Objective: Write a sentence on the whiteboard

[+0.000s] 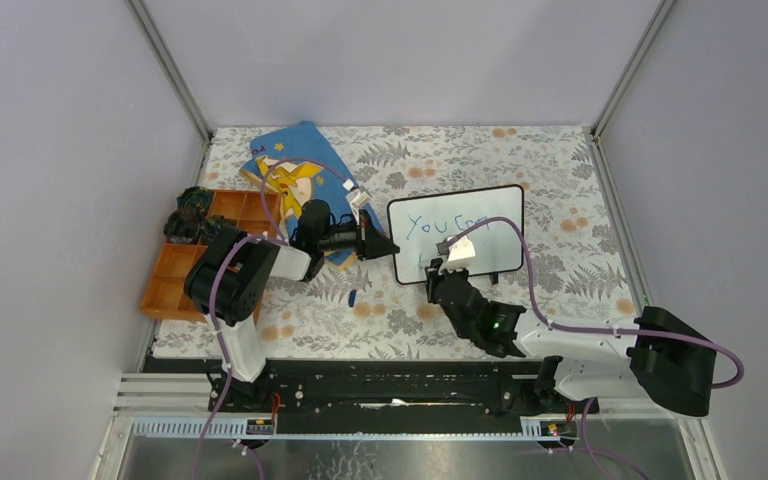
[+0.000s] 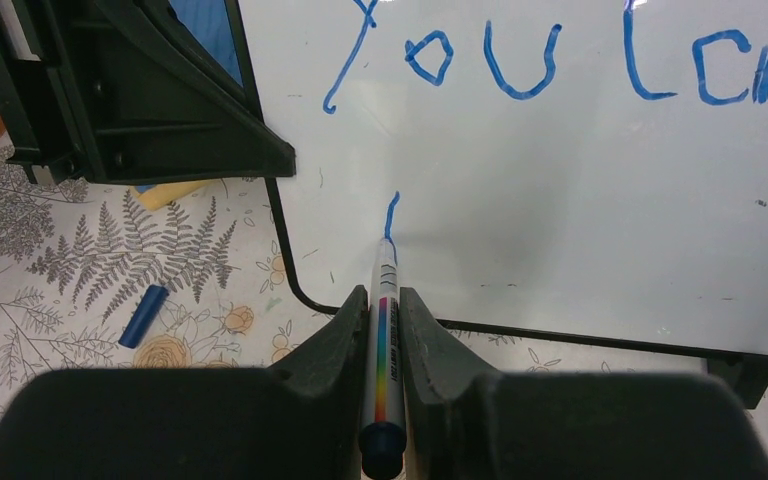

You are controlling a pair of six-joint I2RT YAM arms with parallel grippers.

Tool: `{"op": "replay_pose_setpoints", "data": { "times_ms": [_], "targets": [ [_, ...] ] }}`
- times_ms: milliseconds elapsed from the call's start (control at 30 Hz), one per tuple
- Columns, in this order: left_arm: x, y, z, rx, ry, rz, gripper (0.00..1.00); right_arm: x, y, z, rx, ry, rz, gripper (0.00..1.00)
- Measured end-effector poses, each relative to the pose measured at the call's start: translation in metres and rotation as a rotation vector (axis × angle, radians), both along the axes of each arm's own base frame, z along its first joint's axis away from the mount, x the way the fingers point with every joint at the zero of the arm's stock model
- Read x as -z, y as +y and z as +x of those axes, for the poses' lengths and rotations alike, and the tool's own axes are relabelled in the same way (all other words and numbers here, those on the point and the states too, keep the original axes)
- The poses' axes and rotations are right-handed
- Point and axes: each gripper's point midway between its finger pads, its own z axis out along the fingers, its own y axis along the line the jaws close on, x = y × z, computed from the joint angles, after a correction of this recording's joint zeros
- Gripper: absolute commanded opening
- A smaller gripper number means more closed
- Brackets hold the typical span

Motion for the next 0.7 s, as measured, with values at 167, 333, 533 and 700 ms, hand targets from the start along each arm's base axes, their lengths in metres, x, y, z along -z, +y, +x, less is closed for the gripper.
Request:
{"op": "replay_pose_setpoints", "data": {
  "times_ms": [167,333,533,700],
  "targets": [
    [0.000,0.000,0.000,0.000,0.000,0.000,0.00,-0.002,0.003,0.001,-0.006,-0.006,-0.003,0.00],
    [0.000,0.000,0.000,0.000,0.000,0.000,0.00,-0.001,0.006,0.001,-0.019,-0.006,-0.006,0.00],
    [0.000,0.000,0.000,0.000,0.000,0.001,0.00,0.002,0.014,0.000,-0.055,0.012,-0.009,0.00],
    [0.000,0.000,0.000,0.000,-0.001,0.001,0.00,0.006,0.015,-0.003,-0.067,0.027,-0.018,0.00]
  ]
}}
